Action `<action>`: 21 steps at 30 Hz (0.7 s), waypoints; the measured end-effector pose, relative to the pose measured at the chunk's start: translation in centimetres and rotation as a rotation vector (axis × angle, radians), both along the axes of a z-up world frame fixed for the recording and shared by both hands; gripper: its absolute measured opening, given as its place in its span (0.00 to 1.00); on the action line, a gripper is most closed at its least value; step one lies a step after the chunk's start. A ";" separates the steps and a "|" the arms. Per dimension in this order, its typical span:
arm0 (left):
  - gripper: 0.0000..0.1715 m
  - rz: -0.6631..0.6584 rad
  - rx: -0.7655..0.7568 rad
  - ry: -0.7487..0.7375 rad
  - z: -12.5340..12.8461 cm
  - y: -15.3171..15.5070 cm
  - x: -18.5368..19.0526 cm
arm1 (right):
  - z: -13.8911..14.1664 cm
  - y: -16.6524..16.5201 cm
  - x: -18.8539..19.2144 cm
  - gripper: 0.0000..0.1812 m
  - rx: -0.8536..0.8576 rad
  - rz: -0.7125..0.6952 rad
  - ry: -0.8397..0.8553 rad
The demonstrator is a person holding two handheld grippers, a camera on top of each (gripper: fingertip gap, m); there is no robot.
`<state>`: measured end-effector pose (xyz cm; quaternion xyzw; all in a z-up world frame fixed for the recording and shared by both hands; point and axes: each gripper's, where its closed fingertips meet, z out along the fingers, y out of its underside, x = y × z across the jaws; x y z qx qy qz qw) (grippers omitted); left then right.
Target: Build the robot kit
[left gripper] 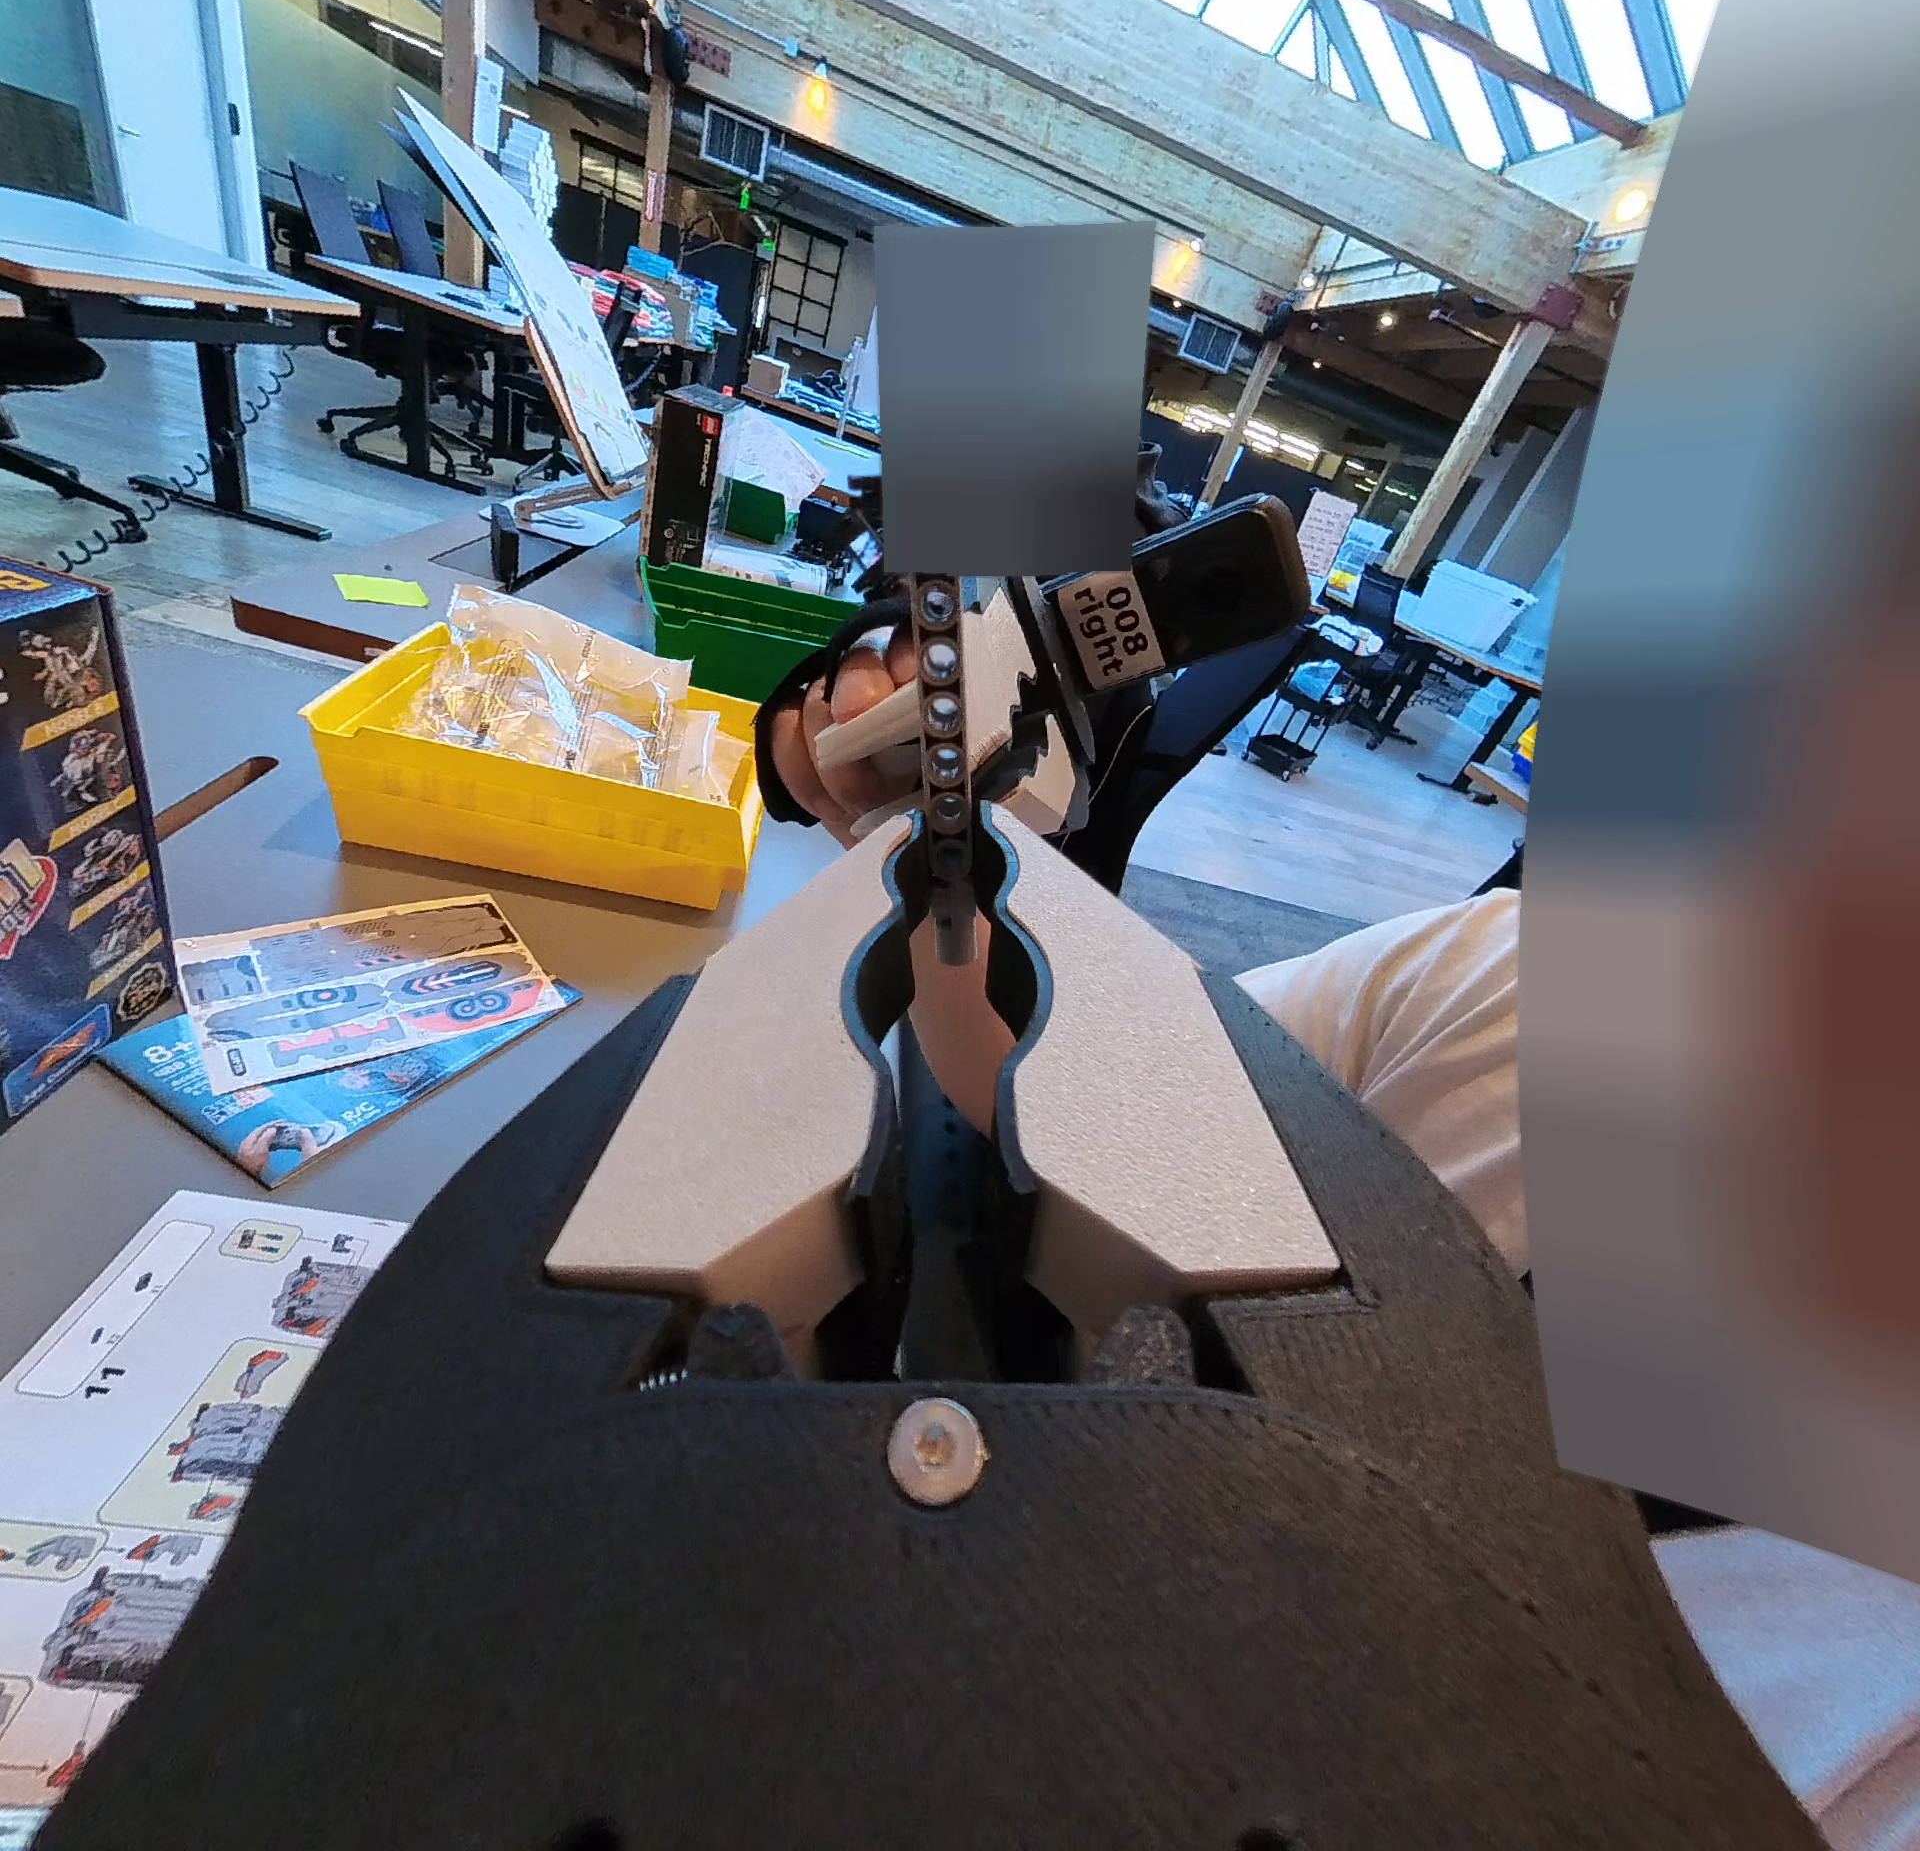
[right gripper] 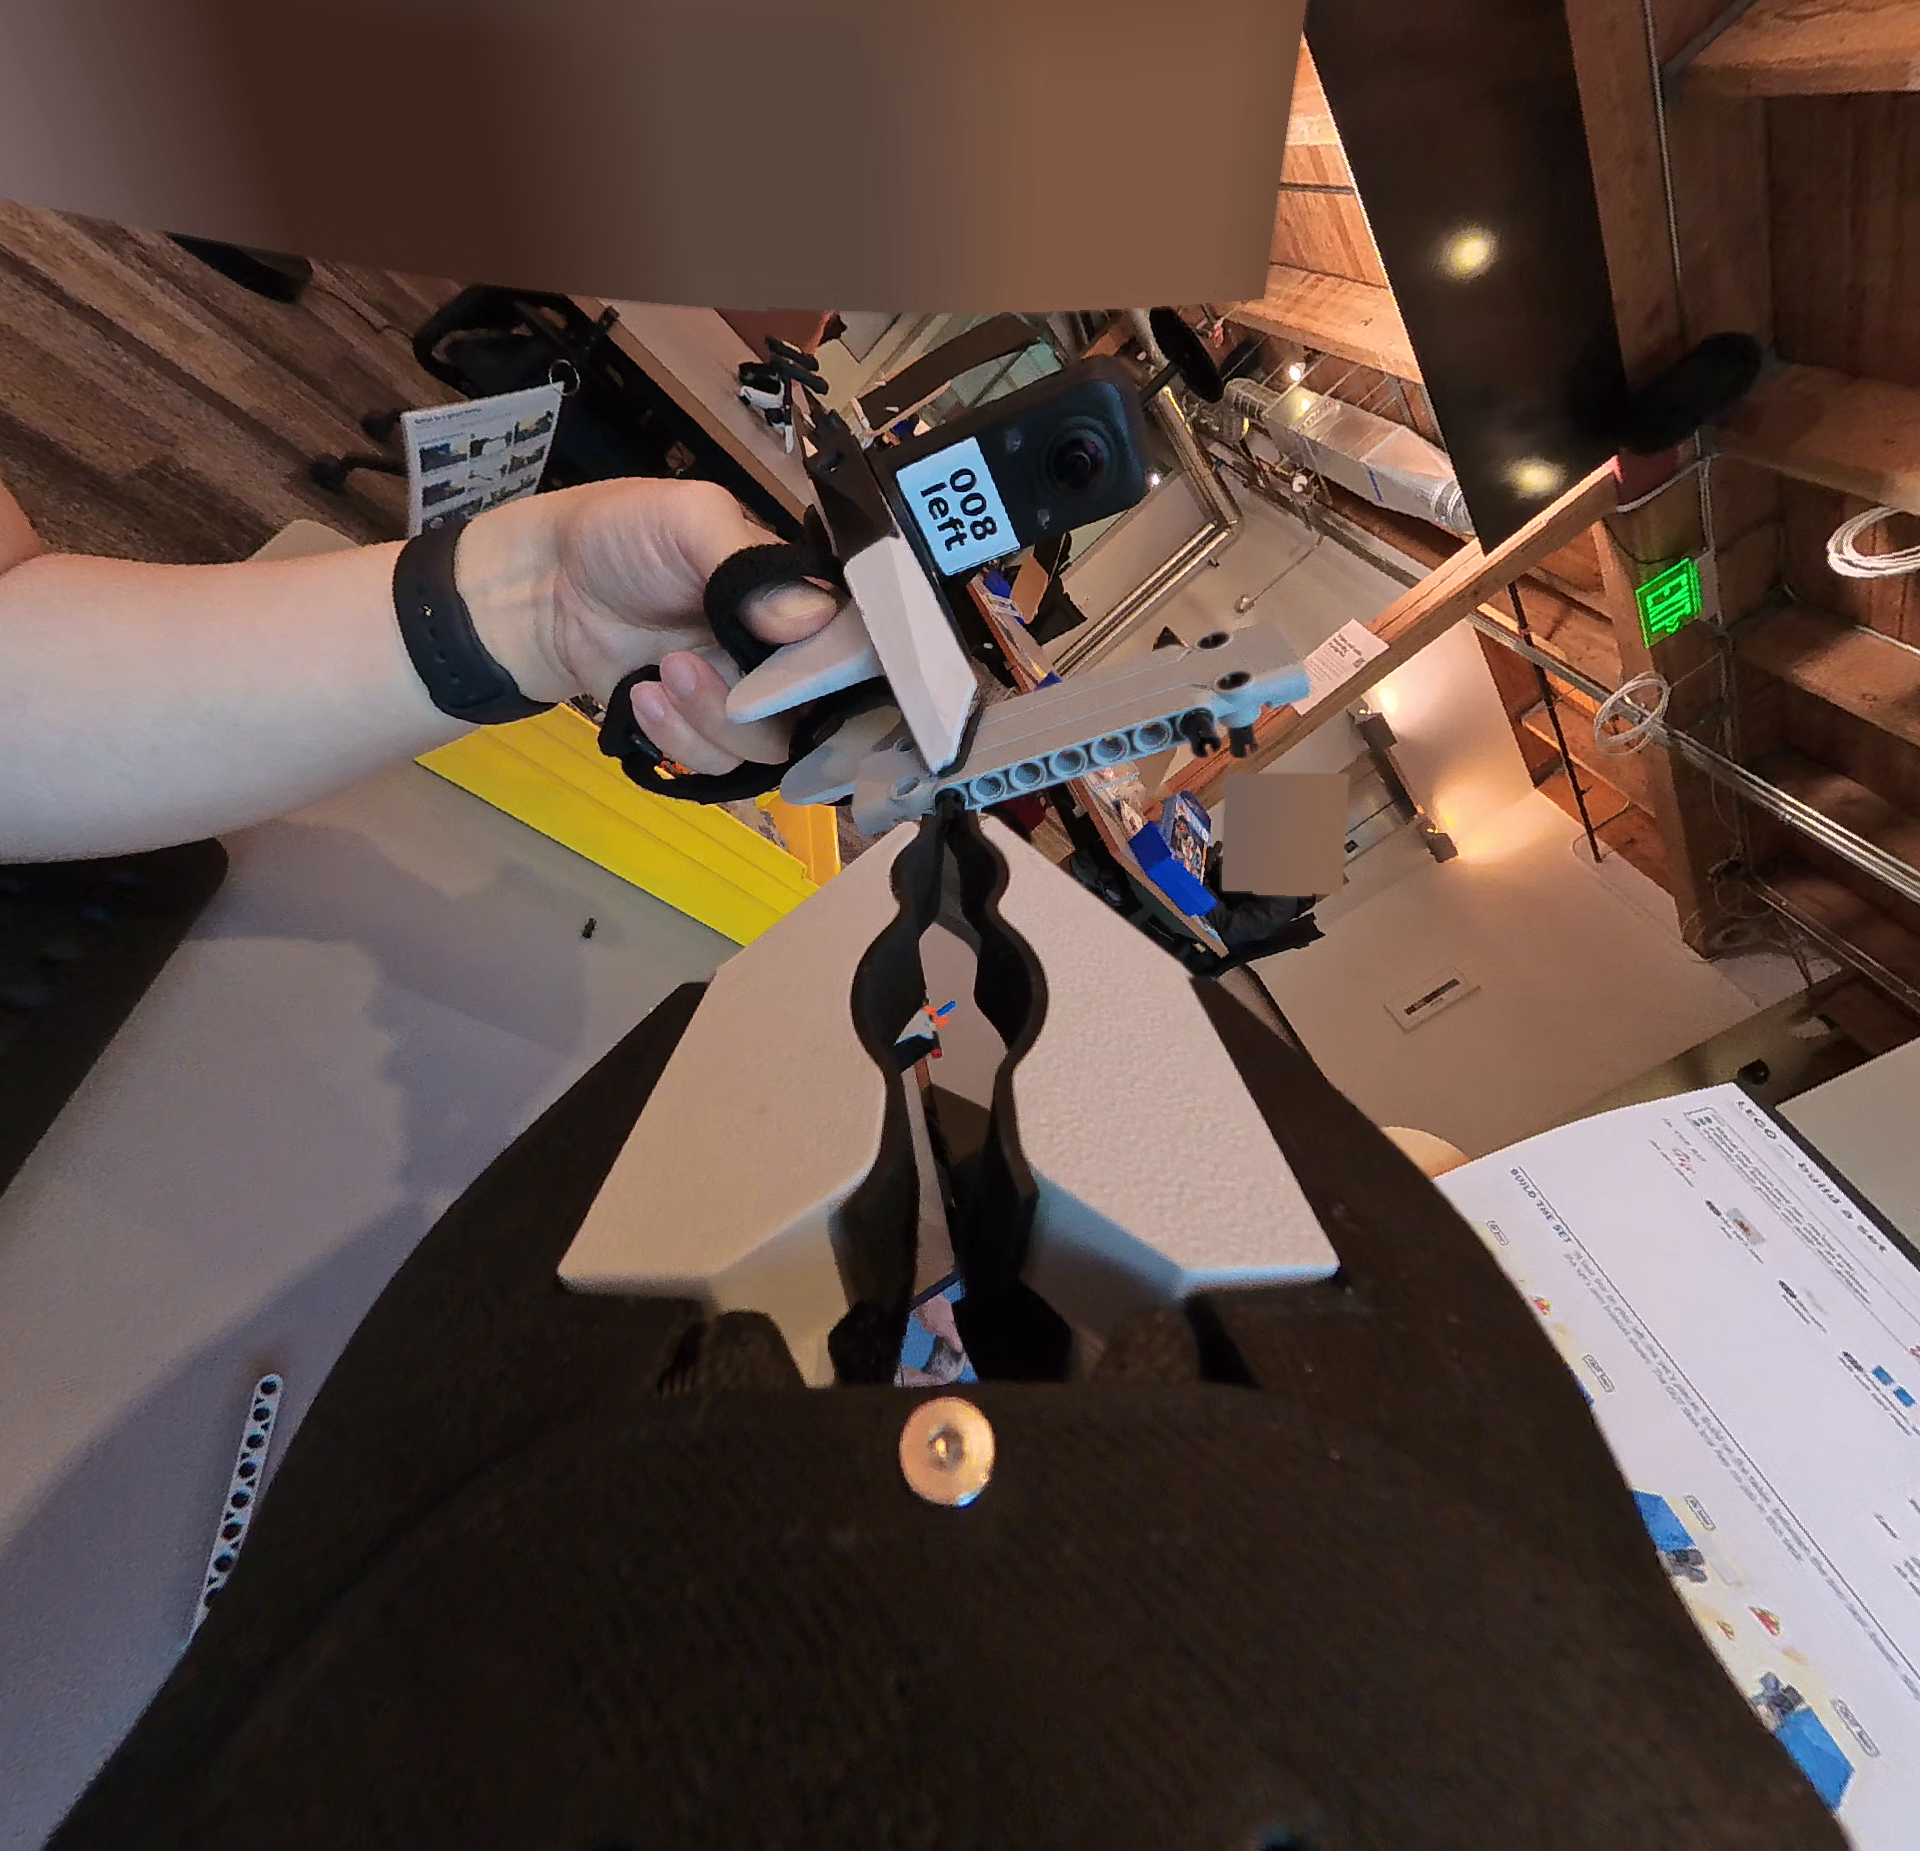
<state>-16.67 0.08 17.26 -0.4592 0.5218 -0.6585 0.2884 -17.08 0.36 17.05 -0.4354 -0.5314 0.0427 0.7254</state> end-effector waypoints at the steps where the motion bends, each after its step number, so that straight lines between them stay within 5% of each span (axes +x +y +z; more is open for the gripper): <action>1: 0.03 0.001 0.000 0.003 -0.1 0.1 0.0 | 0.0 0.0 0.0 0.01 -0.002 0.000 0.001; 16: 0.03 0.039 0.028 0.012 -0.5 1.2 0.6 | -0.6 1.4 0.7 0.02 -0.122 0.043 0.051; 19: 0.03 0.093 0.061 -0.057 -0.3 3.1 1.1 | 0.1 2.7 4.4 0.19 -0.445 0.245 0.361; 21: 0.03 0.146 0.079 -0.016 -1.5 4.8 1.3 | 1.7 3.7 6.3 0.21 -0.652 0.437 0.647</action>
